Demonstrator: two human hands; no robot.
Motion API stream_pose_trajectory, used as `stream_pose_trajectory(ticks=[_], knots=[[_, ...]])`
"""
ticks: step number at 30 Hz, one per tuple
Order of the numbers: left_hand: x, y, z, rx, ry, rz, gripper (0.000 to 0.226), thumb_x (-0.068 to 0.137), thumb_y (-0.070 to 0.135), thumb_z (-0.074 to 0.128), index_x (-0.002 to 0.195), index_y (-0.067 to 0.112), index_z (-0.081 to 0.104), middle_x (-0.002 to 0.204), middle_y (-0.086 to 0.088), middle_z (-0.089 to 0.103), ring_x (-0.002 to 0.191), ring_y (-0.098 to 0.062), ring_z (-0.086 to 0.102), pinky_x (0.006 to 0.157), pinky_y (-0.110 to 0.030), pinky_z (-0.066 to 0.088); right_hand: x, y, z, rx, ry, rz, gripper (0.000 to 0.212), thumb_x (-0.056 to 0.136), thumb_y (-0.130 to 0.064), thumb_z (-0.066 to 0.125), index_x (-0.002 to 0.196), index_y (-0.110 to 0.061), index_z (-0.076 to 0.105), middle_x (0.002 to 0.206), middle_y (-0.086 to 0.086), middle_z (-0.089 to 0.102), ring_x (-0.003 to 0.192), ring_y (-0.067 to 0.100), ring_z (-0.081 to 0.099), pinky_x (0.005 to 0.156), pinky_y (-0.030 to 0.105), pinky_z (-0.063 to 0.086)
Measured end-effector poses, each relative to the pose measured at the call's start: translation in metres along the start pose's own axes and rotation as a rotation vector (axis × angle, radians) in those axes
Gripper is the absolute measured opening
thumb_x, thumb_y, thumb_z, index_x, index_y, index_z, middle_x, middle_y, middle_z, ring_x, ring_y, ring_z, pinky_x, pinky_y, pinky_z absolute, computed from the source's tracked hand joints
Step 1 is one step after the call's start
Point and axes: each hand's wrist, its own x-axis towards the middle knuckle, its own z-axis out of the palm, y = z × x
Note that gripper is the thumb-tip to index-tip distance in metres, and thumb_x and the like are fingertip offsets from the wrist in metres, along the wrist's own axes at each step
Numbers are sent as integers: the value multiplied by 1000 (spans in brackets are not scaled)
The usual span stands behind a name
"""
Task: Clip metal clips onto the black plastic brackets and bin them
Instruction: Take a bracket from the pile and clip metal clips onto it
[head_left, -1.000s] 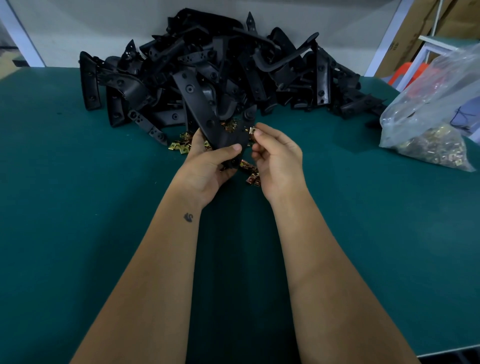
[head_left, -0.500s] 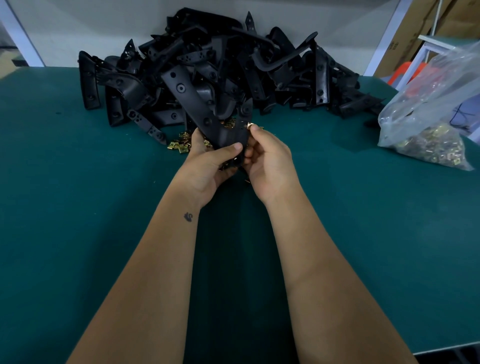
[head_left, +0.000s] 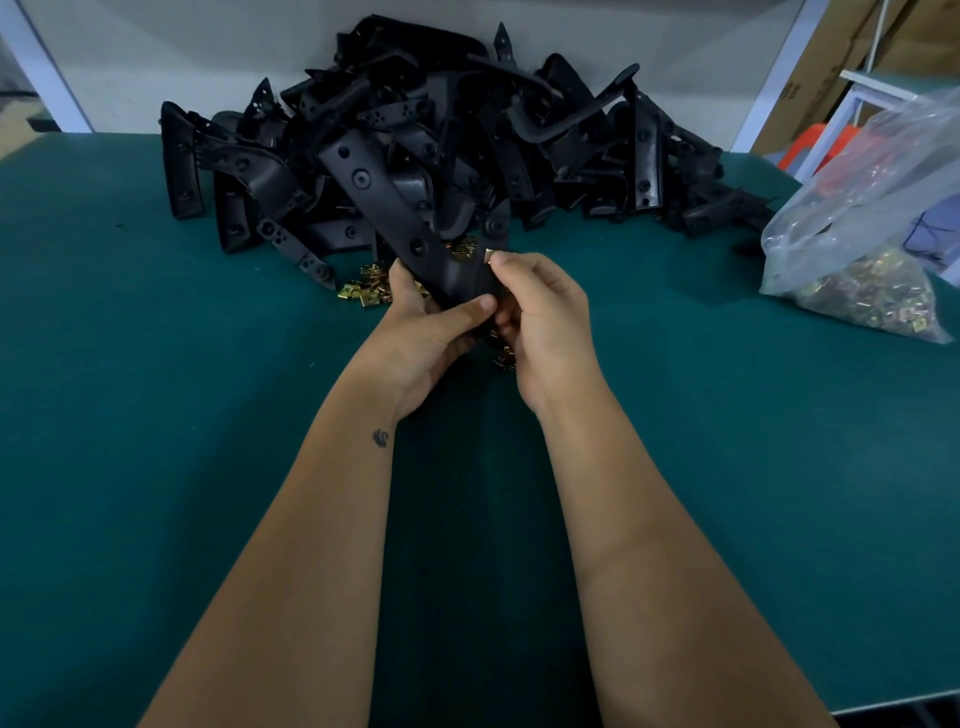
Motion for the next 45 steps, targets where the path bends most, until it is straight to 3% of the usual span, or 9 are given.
stream_pose_trajectory(ticks=[9,12,15,20,25,34,39,41,45], knots=[[2,8,-5,-256,105,6,42,88,2,66,123,16,47,106,-1,72,96,-16,71,79,-30,57,-3,-2,1,-148,-17,-95,22,96,-26,55,88,-21,74,77,-3,64,59,8,48,52,17,40],[4,11,-9,-351,256,43,28,91,4,65,109,16,47,95,-1,69,86,-16,67,73,-26,56,-2,3,1,-409,58,-188,18,94,-23,55,91,-23,73,80,-11,65,66,2,55,61,24,48],[8,12,-15,-401,422,74,35,91,6,67,110,15,40,101,-7,62,85,-17,63,68,-24,55,-3,9,2,-729,81,-258,21,92,-16,53,96,-27,70,97,-12,66,87,6,60,72,31,52],[10,11,-23,-375,548,80,41,87,7,71,106,17,36,114,-12,62,97,-21,64,71,-25,57,-2,19,4,-1099,-100,-383,25,89,-11,57,108,-18,72,106,-1,64,104,19,55,84,37,49],[12,9,-23,-386,567,70,45,85,6,72,111,17,37,106,-11,62,93,-21,64,66,-26,56,-4,29,10,-1468,-240,-474,30,91,-32,61,117,-21,68,107,4,59,109,27,44,86,36,34],[12,9,-22,-378,561,54,42,85,5,73,106,19,38,104,-9,61,91,-22,63,68,-27,56,-1,24,6,-1474,-123,-452,22,93,-27,60,112,-21,70,113,2,62,112,26,47,87,35,34],[10,12,-22,-487,609,63,52,86,5,72,124,12,38,112,-14,57,91,-23,60,64,-25,56,1,24,1,-1522,34,-443,24,91,-17,57,113,-19,67,113,3,60,109,26,48,82,33,30],[10,12,-22,-478,643,99,55,86,5,72,128,13,37,115,-13,57,93,-23,60,64,-24,55,0,24,3,-1427,-33,-477,28,91,-19,59,117,-22,68,113,2,60,111,26,47,88,34,32],[8,12,-19,-358,694,171,45,86,5,71,105,31,39,112,-6,61,94,-18,63,70,-23,56,-4,29,12,-1383,-252,-553,33,91,-27,64,124,-26,68,117,4,56,116,27,40,95,36,29]])
